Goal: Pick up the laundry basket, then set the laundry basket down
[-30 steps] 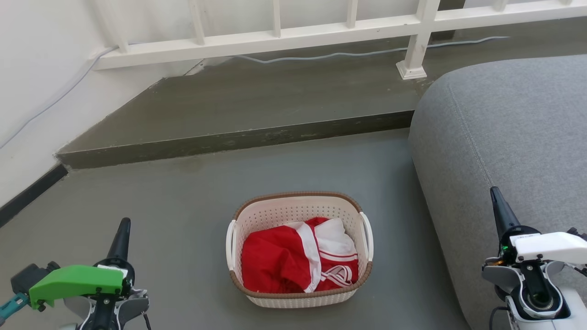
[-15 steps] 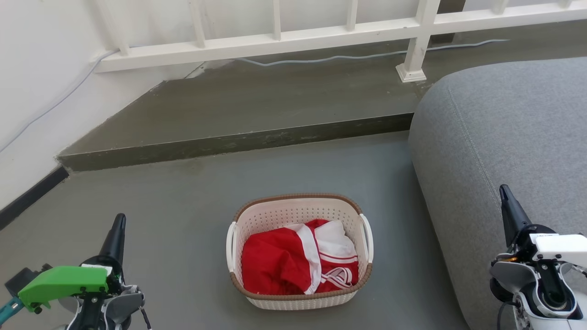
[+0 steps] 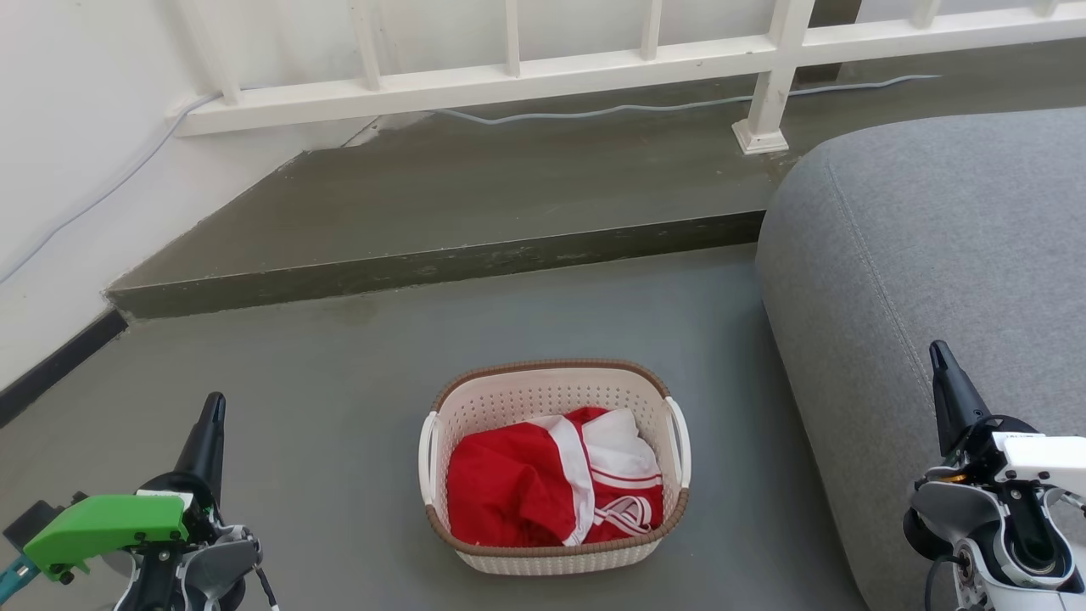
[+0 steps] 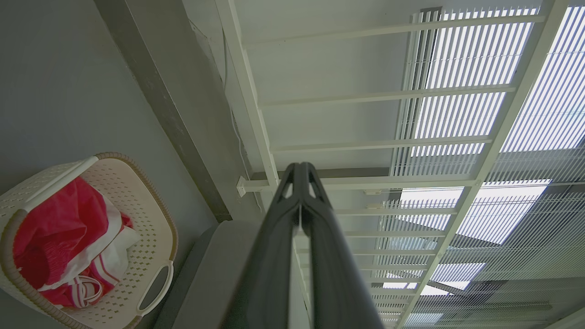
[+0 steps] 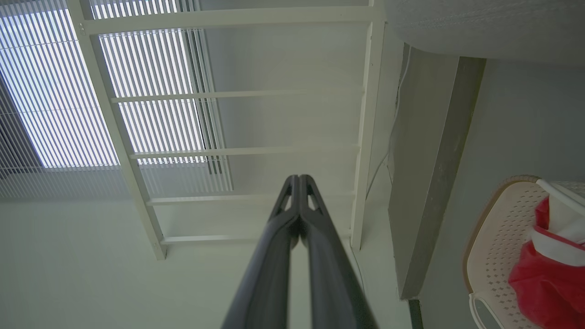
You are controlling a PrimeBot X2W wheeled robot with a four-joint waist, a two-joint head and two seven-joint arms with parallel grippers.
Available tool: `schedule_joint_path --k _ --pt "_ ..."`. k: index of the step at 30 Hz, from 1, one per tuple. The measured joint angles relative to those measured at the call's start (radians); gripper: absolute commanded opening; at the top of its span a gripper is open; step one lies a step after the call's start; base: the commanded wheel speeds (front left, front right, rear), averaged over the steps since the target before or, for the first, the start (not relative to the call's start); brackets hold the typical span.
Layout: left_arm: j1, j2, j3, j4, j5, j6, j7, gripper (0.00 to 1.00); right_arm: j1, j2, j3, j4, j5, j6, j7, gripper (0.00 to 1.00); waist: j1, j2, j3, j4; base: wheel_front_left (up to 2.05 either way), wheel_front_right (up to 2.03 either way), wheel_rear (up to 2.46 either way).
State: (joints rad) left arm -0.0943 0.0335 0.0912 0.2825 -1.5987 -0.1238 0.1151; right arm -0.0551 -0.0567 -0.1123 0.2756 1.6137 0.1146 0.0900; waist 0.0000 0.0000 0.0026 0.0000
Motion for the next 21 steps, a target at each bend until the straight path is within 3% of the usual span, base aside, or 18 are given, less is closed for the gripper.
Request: schedule_joint_path --k 21 --pt "0.0 0.0 0.0 -0.002 0.0 0.0 0.0 0.0 0.0 0.0 -0.001 0.0 0.0 0.002 0.0 0.0 0.0 0.0 0.0 0.0 0.0 0.0 0.0"
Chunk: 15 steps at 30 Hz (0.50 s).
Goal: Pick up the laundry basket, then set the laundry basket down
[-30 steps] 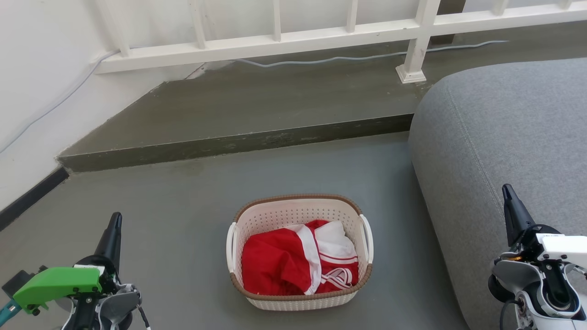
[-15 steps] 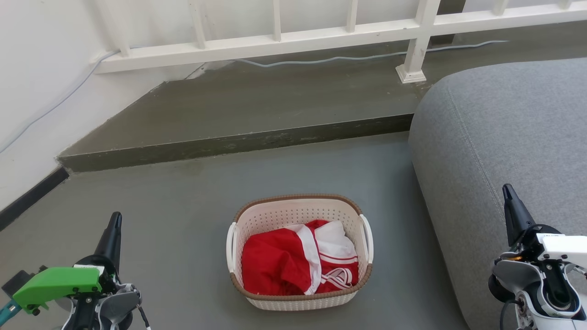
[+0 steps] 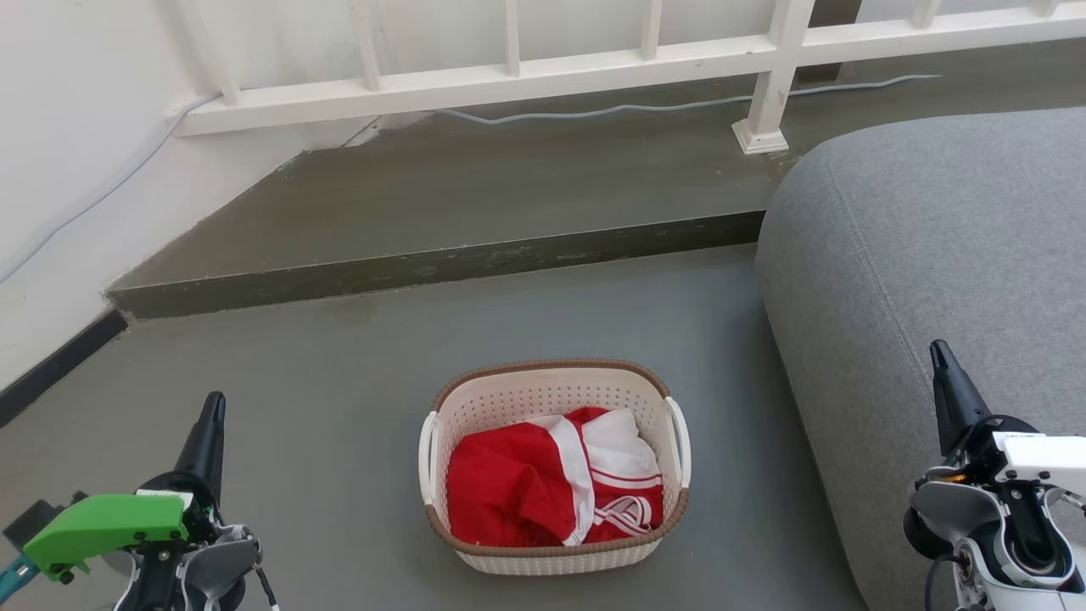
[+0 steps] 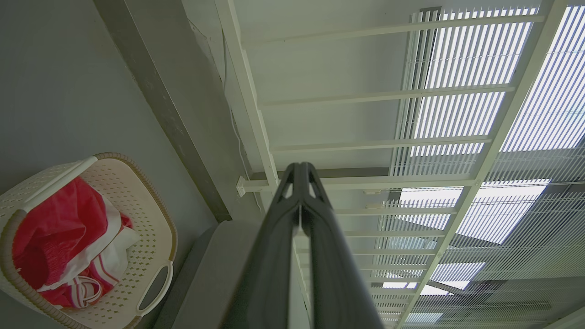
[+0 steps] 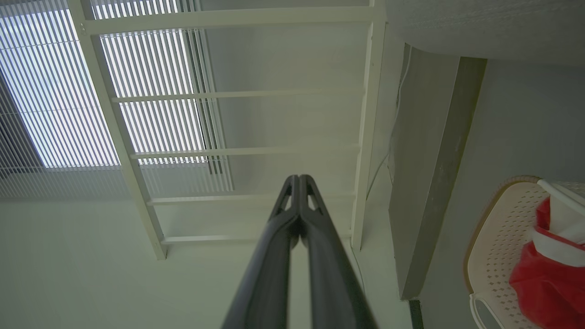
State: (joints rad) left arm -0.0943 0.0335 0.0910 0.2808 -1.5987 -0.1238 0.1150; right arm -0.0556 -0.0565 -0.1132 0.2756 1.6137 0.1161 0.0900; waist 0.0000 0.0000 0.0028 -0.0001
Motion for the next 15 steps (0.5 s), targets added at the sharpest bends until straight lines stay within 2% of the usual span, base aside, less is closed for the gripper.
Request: schedule_joint_path --k 15 --pt "0.0 0.0 0.0 -0.001 0.0 0.0 0.0 0.0 -0.002 0.0 -0.001 0.0 0.0 0.001 0.0 0.0 0.0 0.0 0.0 0.0 0.0 0.0 0.0"
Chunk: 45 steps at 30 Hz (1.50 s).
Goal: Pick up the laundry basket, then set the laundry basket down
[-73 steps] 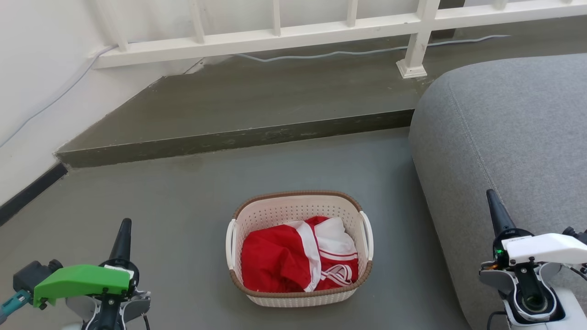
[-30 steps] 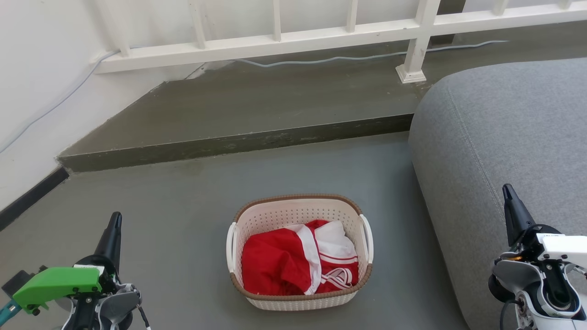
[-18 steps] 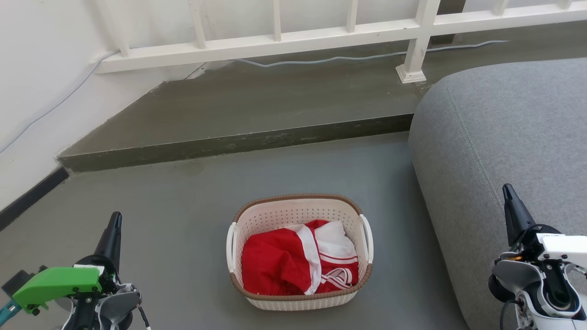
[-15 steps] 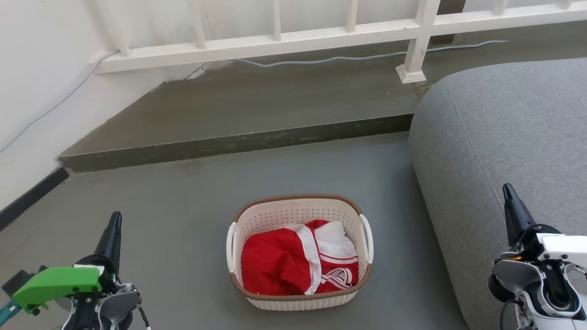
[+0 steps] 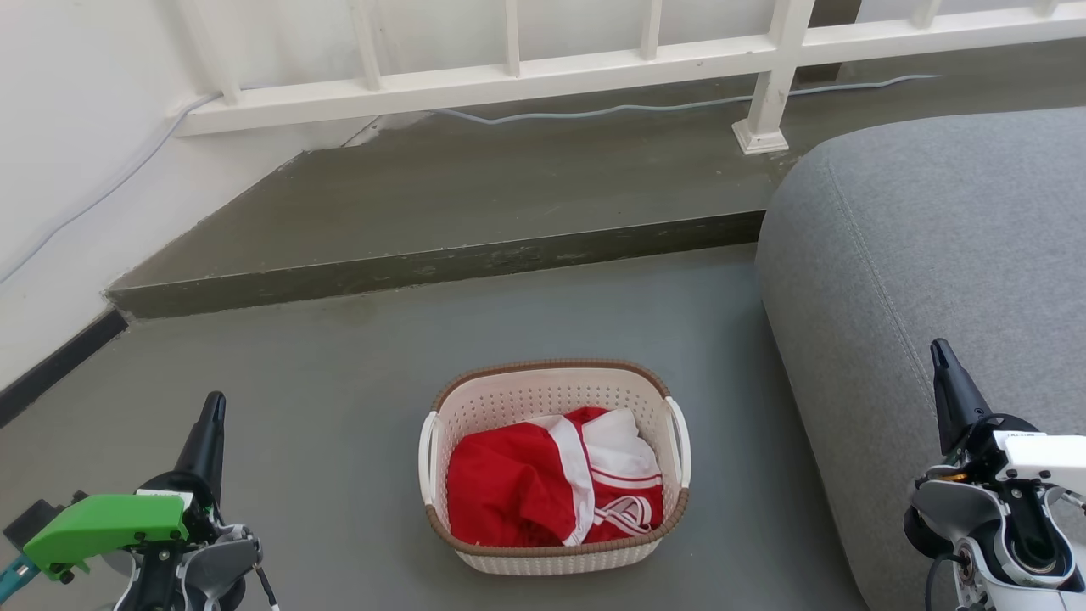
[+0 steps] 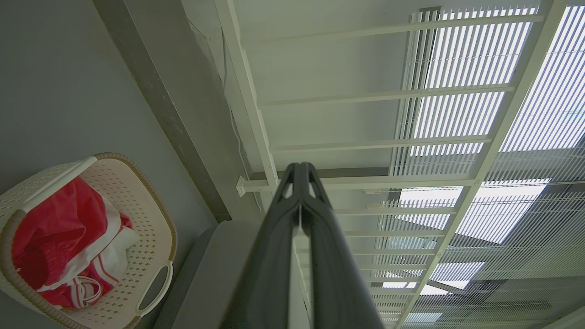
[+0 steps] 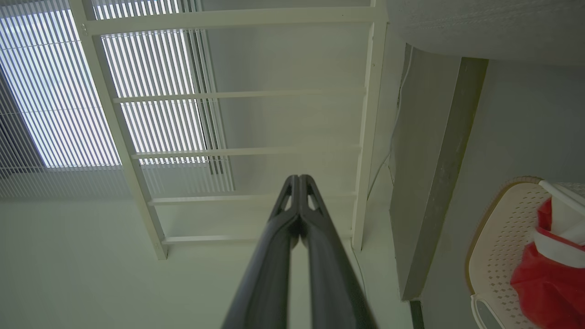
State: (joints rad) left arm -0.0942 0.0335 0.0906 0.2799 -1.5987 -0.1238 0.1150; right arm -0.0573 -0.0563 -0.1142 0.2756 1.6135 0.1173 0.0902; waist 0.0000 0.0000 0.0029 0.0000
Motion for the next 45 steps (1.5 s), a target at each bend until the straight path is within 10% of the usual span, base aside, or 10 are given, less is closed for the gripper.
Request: schedule_joint_path --k 45 --pt "0.0 0.0 -0.001 -0.002 0.0 0.0 0.0 0.0 0.0 0.001 -0.002 0.0 0.0 0.0 0.0 0.0 0.0 0.0 0.0 0.0 0.0 0.0 0.0"
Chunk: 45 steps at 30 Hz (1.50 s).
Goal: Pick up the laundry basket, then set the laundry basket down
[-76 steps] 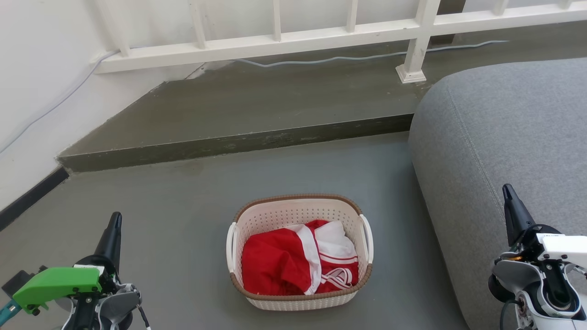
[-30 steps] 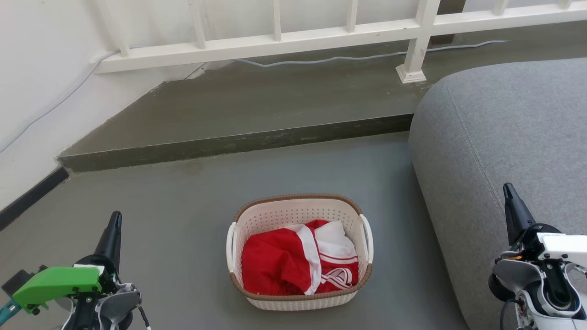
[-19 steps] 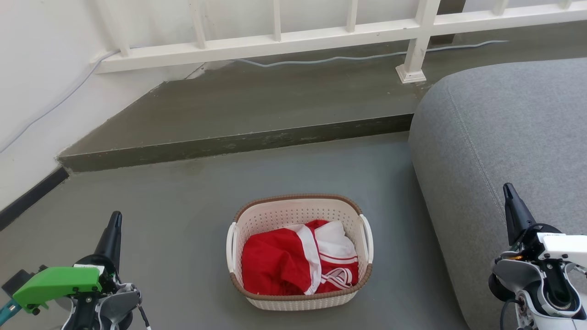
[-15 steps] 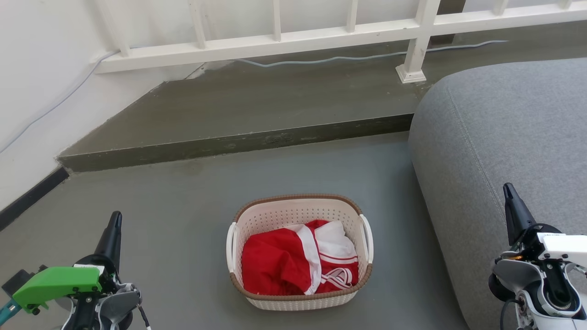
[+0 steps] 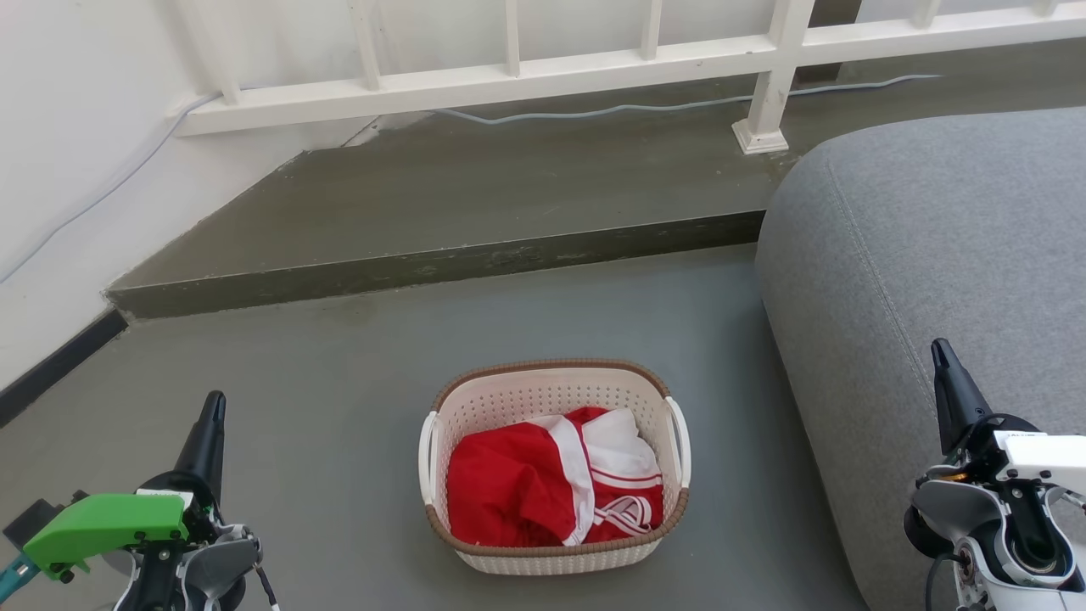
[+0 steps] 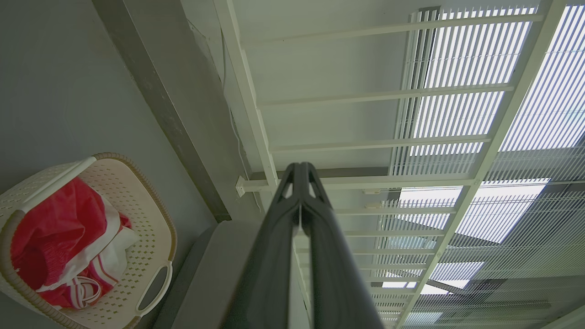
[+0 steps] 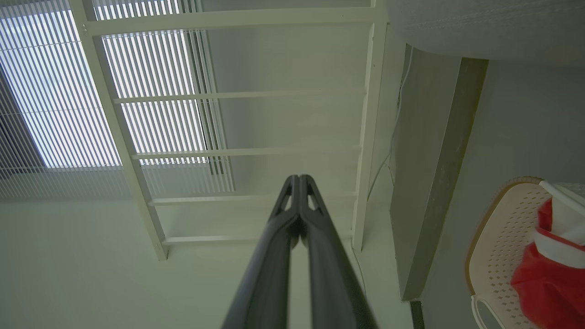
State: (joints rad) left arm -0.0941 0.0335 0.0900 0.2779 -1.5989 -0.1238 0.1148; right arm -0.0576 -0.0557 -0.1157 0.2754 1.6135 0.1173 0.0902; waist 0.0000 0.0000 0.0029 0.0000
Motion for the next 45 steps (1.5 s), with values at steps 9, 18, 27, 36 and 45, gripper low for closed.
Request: schedule_joint_path --k 9,18,27,36,45 --pt "0.0 0.0 0.0 0.0 0.0 0.0 0.0 0.0 0.0 0.0 -0.001 0.0 0.0 0.0 0.0 0.0 0.0 0.0 0.0 0.0 0.0 0.0 0.0" --pt "0.0 0.0 0.0 0.0 0.0 0.0 0.0 0.0 0.0 0.0 -0.001 0.0 0.0 0.0 0.0 0.0 0.0 0.0 0.0 0.0 0.0 0.0 0.0" --pt "0.0 0.0 0.0 0.0 0.0 0.0 -0.001 0.0 0.0 0.001 -0.001 0.0 0.0 0.0 0.0 0.0 0.0 0.0 0.0 0.0 0.0 0.0 0.0" --pt "0.0 0.0 0.0 0.0 0.0 0.0 -0.001 0.0 0.0 0.001 -0.002 0.0 0.0 0.0 0.0 0.0 0.0 0.0 0.0 0.0 0.0 0.0 0.0" --pt "0.0 0.0 0.0 -0.001 0.0 0.0 -0.001 0.0 0.0 0.002 -0.002 0.0 0.0 0.0 0.0 0.0 0.0 0.0 0.0 0.0 0.0 0.0 0.0"
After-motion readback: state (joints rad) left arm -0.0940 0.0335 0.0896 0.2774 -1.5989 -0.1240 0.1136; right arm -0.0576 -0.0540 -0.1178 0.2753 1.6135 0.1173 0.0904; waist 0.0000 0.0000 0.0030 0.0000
